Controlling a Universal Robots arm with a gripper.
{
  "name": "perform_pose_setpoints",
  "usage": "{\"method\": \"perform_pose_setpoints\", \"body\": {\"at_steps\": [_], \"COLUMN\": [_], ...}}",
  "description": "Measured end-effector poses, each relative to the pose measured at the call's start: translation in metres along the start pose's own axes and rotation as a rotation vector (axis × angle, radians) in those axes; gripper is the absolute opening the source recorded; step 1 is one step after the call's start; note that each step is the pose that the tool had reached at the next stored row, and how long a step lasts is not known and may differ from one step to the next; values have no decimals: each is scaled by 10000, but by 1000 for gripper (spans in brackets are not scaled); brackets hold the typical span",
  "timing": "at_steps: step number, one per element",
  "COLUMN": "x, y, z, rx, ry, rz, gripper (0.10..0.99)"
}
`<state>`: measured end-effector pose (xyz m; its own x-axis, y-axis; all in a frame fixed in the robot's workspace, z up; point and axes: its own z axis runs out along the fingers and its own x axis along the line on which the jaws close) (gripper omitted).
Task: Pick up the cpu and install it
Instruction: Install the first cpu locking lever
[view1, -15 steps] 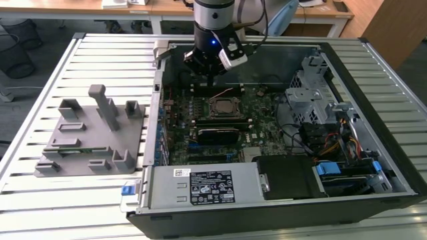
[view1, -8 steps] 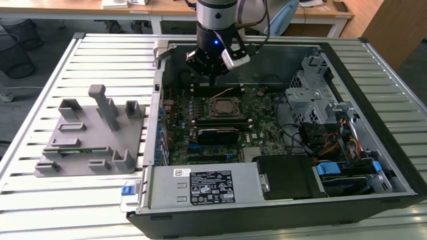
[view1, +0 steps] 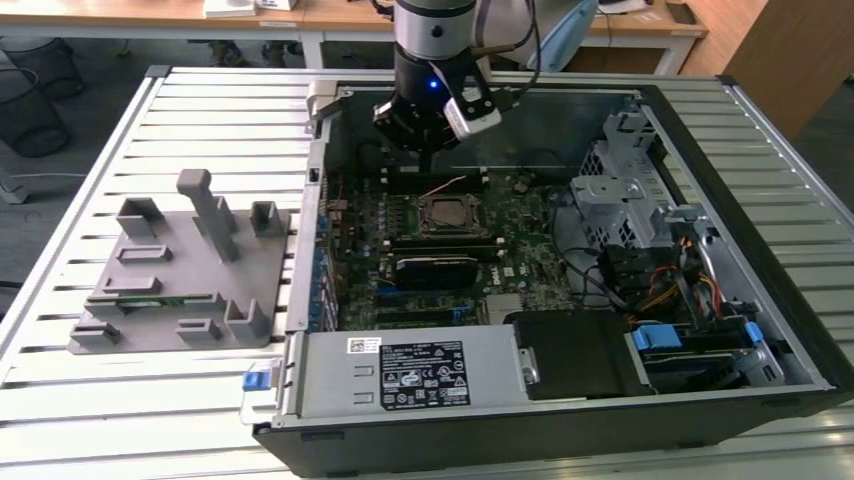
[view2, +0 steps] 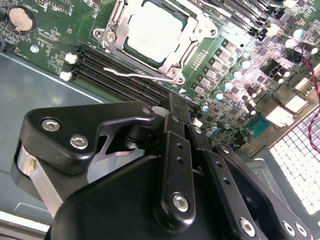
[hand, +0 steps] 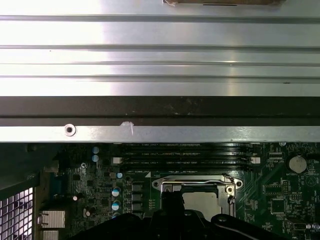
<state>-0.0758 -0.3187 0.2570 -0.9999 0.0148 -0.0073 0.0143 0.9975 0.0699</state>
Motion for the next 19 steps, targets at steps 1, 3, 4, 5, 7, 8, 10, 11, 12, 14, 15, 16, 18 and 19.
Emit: {"method": "perform_pose_setpoints", "body": {"at_steps": [1,3,4,5,7,8,10,11,12,14,15,16,18,19], "x": [0,-1,-1,0,-15,-37,-102,-131,-154,-185,-195,-200,-207,-217], "y": [0,5,9,10,10,10,10,9,8,7,9,10,12,17], "z": [0,4,7,15,39,50,67,76,92,129,147,165,202,221], "rx": [0,0,2,0,-2,-12,-96,-142,-154,-153,-150,-149,-149,-150], "ry": [0,-1,1,0,0,0,2,2,1,3,6,9,17,19], "rz": [1,0,0,0,0,1,0,2,2,-6,-33,-91,-222,-249], "gripper": [106,106,106,106,106,106,106,106,106,106,106,106,106,106]}}
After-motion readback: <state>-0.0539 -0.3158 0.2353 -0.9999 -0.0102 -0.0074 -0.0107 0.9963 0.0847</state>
